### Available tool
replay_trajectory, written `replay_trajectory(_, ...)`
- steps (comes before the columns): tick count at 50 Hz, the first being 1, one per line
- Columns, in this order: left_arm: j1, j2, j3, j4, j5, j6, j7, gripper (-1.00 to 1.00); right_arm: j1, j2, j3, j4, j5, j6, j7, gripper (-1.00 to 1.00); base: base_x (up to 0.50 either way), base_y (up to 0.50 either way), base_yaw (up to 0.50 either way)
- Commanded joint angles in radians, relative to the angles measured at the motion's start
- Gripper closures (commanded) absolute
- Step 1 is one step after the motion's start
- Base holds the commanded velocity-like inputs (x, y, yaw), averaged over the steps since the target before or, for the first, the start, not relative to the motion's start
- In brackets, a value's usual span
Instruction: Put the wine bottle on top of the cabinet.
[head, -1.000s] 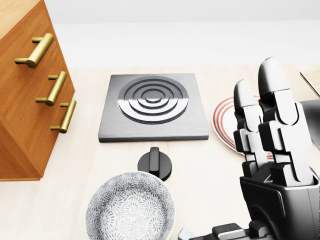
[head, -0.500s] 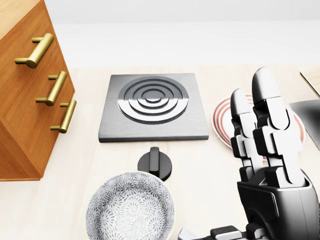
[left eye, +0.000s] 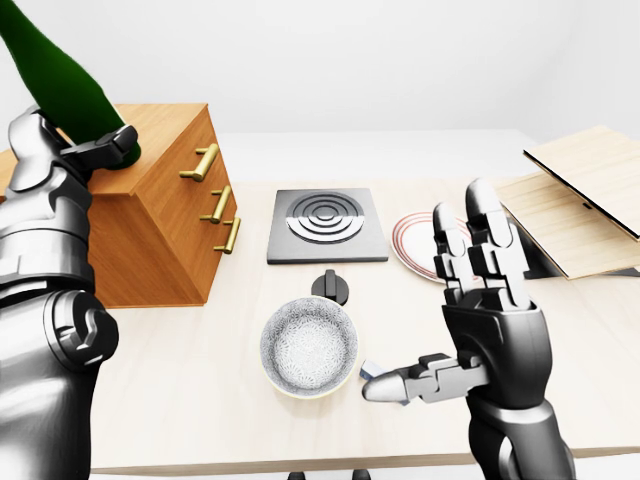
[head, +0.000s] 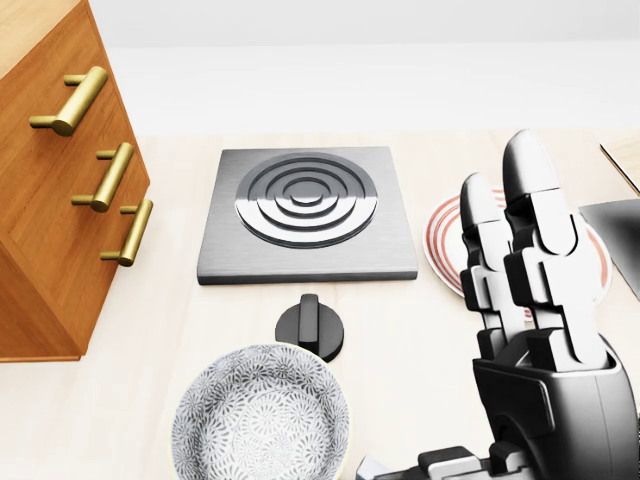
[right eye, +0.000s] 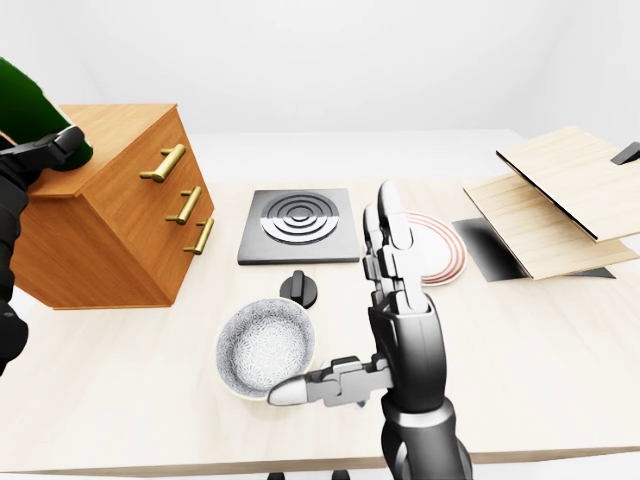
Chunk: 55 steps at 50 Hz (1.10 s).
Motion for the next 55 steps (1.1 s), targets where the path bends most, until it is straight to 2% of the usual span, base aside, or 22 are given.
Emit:
replay_trajectory(1, 0.076, -0.021, -0.020, 0.047, -0.044, 0.000, -0.003, 0.55, -0.012, 0.004, -0.003, 0.014, -0.003, 0.000, 0.001, -1.00, 0.00, 0.00, 0.00)
replay_trajectory(22, 0.072, -0.023, -0.023, 0.045, -0.038, 0.000, -0.010, 0.46, -0.007, 0.006, -0.002, 0.002, -0.010, 0.000, 0.005, -1.00, 0.00, 0.00, 0.00)
replay_trajectory(25, 0.074, -0.022, -0.022, 0.045, -0.038, 0.000, -0.013, 0.39, -0.005, 0.004, -0.002, 0.000, -0.010, 0.000, 0.005, -1.00, 0.00, 0.00, 0.00)
replay_trajectory(27, 0.072, -0.020, -0.022, 0.044, -0.037, 0.000, -0.013, 0.25, -0.005, 0.004, -0.001, -0.001, -0.011, 0.000, 0.004, -1.00, 0.00, 0.00, 0.00)
replay_trajectory(28, 0.073, -0.019, -0.025, 0.044, -0.033, 0.000, -0.014, -0.15, -0.006, 0.004, -0.001, 0.001, -0.011, 0.000, 0.004, -1.00, 0.00, 0.00, 0.00)
replay_trajectory(35, 0.070, -0.018, -0.026, 0.043, -0.029, 0.000, -0.018, -0.21, -0.006, 0.003, 0.002, 0.013, -0.013, 0.000, 0.003, -1.00, 0.00, 0.00, 0.00)
replay_trajectory(36, 0.071, -0.019, -0.026, 0.043, -0.029, 0.000, -0.019, -0.36, -0.007, 0.002, 0.000, 0.010, -0.012, 0.000, 0.004, -1.00, 0.00, 0.00, 0.00)
replay_trajectory(39, 0.070, -0.020, -0.026, 0.043, -0.028, 0.000, -0.019, -0.40, -0.014, 0.004, -0.002, 0.004, -0.012, 0.000, 0.005, -1.00, 0.00, 0.00, 0.00)
replay_trajectory(55, 0.074, -0.013, -0.025, 0.038, -0.031, 0.000, -0.028, -0.42, -0.011, 0.006, -0.007, 0.021, -0.012, 0.000, 0.011, -1.00, 0.00, 0.00, 0.00)
